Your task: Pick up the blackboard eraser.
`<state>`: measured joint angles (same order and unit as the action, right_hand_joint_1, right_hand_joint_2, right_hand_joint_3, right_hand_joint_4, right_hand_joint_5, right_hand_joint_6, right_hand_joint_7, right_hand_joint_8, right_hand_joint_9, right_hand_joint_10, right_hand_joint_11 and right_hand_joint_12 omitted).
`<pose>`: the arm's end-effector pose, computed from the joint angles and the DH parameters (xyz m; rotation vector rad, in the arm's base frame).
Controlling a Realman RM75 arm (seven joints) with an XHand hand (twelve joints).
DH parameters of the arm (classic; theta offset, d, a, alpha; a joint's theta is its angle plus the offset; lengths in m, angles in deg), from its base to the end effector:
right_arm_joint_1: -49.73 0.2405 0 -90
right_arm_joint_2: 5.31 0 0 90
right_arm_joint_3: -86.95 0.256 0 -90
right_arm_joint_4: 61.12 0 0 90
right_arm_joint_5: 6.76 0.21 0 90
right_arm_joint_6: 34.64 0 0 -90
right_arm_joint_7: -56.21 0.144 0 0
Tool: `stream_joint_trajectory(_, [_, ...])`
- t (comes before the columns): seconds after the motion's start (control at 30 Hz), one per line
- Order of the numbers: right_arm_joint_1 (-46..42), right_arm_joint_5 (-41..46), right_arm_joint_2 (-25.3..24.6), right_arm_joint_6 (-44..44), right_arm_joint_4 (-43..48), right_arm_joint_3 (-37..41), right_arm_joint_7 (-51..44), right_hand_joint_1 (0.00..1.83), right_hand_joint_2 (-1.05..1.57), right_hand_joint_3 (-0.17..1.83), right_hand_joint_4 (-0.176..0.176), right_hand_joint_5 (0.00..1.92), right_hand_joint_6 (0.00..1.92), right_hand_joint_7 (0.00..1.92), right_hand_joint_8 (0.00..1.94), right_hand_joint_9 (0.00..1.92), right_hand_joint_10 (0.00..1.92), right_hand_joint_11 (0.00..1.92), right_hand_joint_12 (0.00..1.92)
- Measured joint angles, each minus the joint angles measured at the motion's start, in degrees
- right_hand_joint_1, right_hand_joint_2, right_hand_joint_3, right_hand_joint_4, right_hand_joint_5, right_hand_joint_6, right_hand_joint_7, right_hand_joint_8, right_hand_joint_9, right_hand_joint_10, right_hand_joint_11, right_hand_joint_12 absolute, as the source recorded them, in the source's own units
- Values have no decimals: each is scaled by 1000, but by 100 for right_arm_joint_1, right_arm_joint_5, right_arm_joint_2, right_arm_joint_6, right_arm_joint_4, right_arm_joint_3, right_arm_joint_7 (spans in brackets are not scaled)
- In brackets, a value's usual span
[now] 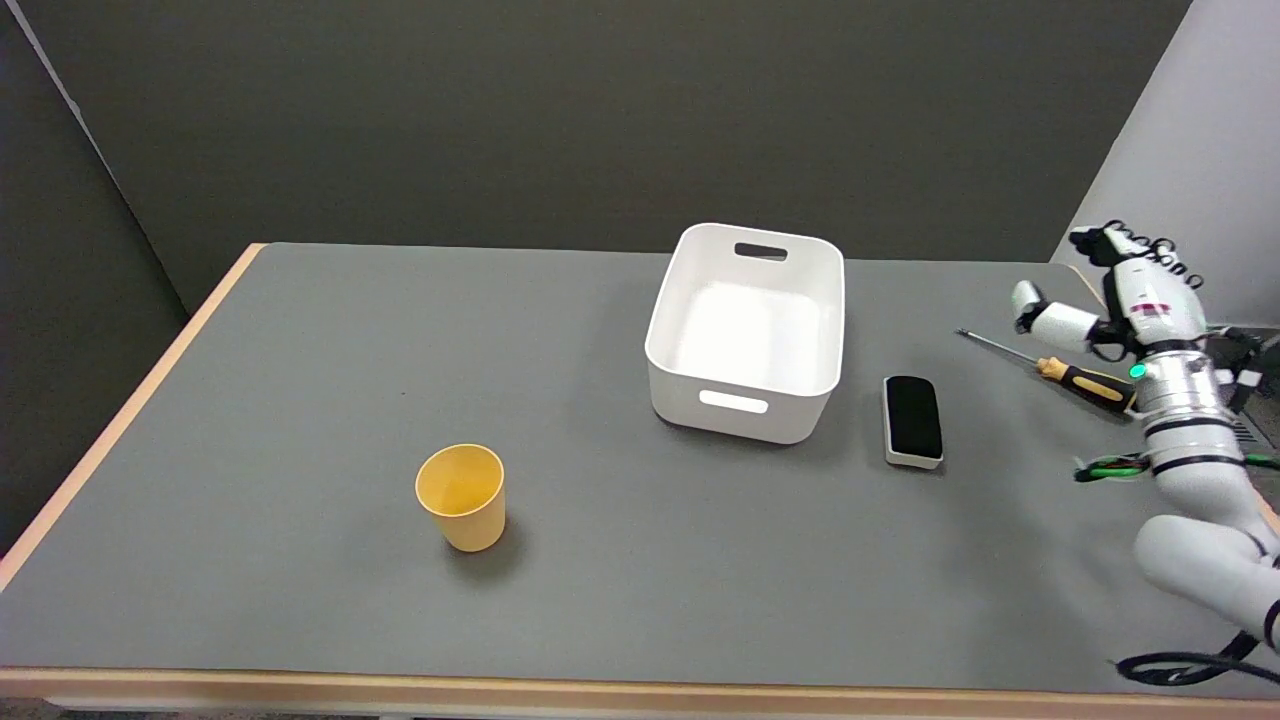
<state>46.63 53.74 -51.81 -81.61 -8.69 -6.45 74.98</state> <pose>-0.2554 -0.2675 0.5723 1.0402 0.0220 0.5408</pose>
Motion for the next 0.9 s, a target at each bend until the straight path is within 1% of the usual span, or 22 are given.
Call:
stream_joint_trajectory(0.13, [-231, 440, -152, -78, 617, -39, -940, 441, 606, 932, -86, 266, 557, 316, 518, 211, 814, -1, 1048])
stream_joint_trajectory(0.23, [-410, 794, -271, -367, 1118, -170, -1615, 429, 603, 928, -89, 272, 567, 338, 538, 217, 819, -1, 1046])
stream_joint_trajectory(0.43, [-674, 1287, -461, -1255, 1958, -706, -2720, 416, 600, 927, -93, 283, 584, 351, 549, 226, 824, -1, 1047])
stream_joint_trajectory(0.57, [-810, 1519, -640, -1979, 2453, -1223, -3485, 413, 600, 925, -94, 283, 585, 351, 550, 225, 824, -1, 1048])
stream_joint_trajectory(0.73, [-937, 1696, -957, -2717, 2864, -1807, -4240, 413, 600, 925, -96, 282, 584, 346, 550, 221, 820, -1, 1048])
stream_joint_trajectory(0.9, [-1026, 1819, -1272, -3273, 3035, -2262, -4757, 410, 599, 923, -95, 279, 579, 335, 547, 213, 816, -1, 1042])
